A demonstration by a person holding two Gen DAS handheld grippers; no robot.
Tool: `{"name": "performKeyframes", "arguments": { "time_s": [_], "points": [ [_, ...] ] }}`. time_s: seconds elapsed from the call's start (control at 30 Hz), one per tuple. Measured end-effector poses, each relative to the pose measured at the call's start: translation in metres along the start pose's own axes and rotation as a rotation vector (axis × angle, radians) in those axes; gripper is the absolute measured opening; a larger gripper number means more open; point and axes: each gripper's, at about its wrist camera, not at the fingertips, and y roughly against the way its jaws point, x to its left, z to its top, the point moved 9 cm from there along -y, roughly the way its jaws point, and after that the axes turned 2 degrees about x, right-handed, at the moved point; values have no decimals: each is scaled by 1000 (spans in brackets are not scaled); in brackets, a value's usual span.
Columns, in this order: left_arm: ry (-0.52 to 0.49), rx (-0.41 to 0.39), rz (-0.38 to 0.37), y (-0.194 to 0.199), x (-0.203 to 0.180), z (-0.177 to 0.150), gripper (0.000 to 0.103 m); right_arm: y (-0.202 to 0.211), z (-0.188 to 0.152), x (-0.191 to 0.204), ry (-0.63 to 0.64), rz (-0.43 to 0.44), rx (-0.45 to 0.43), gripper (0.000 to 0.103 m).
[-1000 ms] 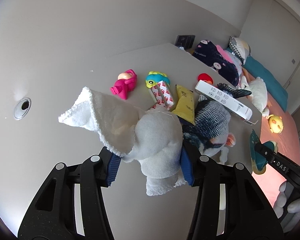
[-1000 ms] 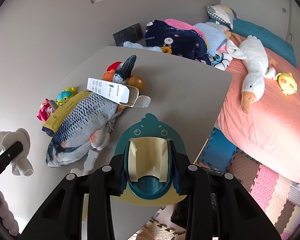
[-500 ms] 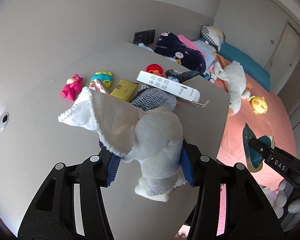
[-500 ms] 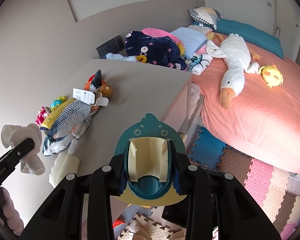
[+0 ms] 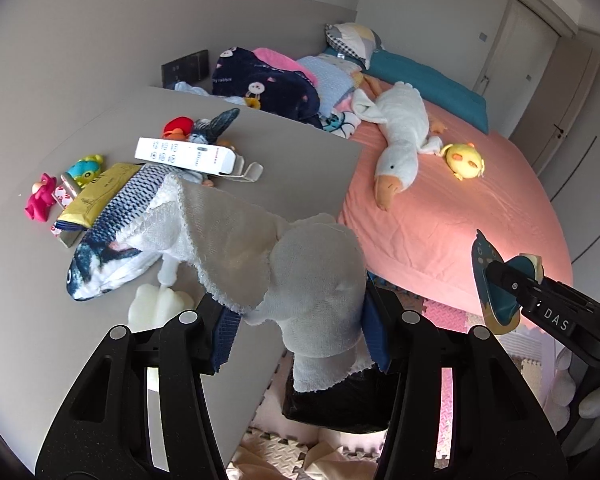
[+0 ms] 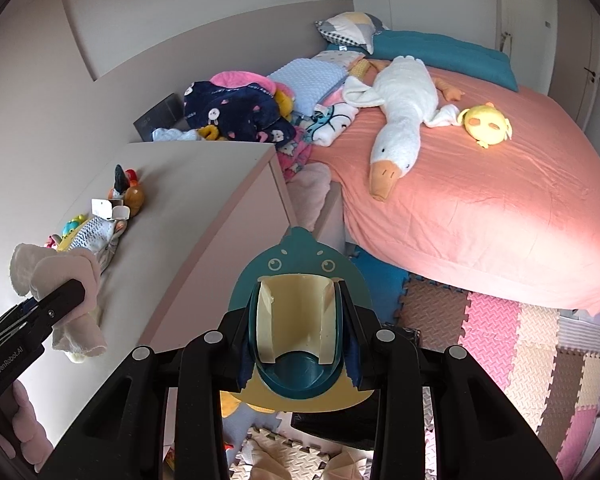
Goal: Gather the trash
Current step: 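Carry both items over the black bin and open both grippers to drop them, then grasp the cream foam sponge with the left gripper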
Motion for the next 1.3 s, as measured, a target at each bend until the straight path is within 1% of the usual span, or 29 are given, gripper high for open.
{"name": "performKeyframes", "arguments": {
  "time_s": [0.23, 0.3, 0.33, 0.37, 0.4, 0.43, 0.47, 0.53, 0.6, 0.8, 1.1, 1.3],
  "points": [
    [-90, 43, -54, -21, -48, -7, 52, 15, -6, -39, -54, -45, -17, 36],
    [-113, 65, -81, -28, -61, -10, 59, 19, -8, -51, -68, -47, -14, 36],
    [-129, 78, -103, -31, -70, -13, 66, 19, -8, -55, -73, -43, -7, 39],
    [-139, 81, -111, -32, -76, -14, 77, 21, -9, -61, -85, -55, -13, 52],
    [-144, 67, -108, -32, -81, -13, 84, 26, -8, -69, -103, -83, -33, 61],
    [-145, 45, -99, -31, -85, -12, 95, 31, -7, -77, -119, -115, -59, 75],
    [-144, 17, -93, -29, -87, -9, 96, 37, -5, -84, -135, -146, -89, 78],
    [-138, -16, -96, -27, -90, -3, 96, 45, -2, -94, -148, -162, -124, 78],
    [-128, -27, -98, -26, -91, 0, 96, 49, -1, -102, -160, -172, -131, 79],
    [-96, -32, -88, -26, -86, 3, 96, 47, -3, -108, -170, -169, -120, 79],
    [-57, -45, -36, -20, -59, 2, 96, 42, 1, -86, -135, -139, -114, 79],
    [-22, -48, 10, -13, -30, -1, 96, 31, 4, -58, -99, -101, -99, 79]
  ]
}}
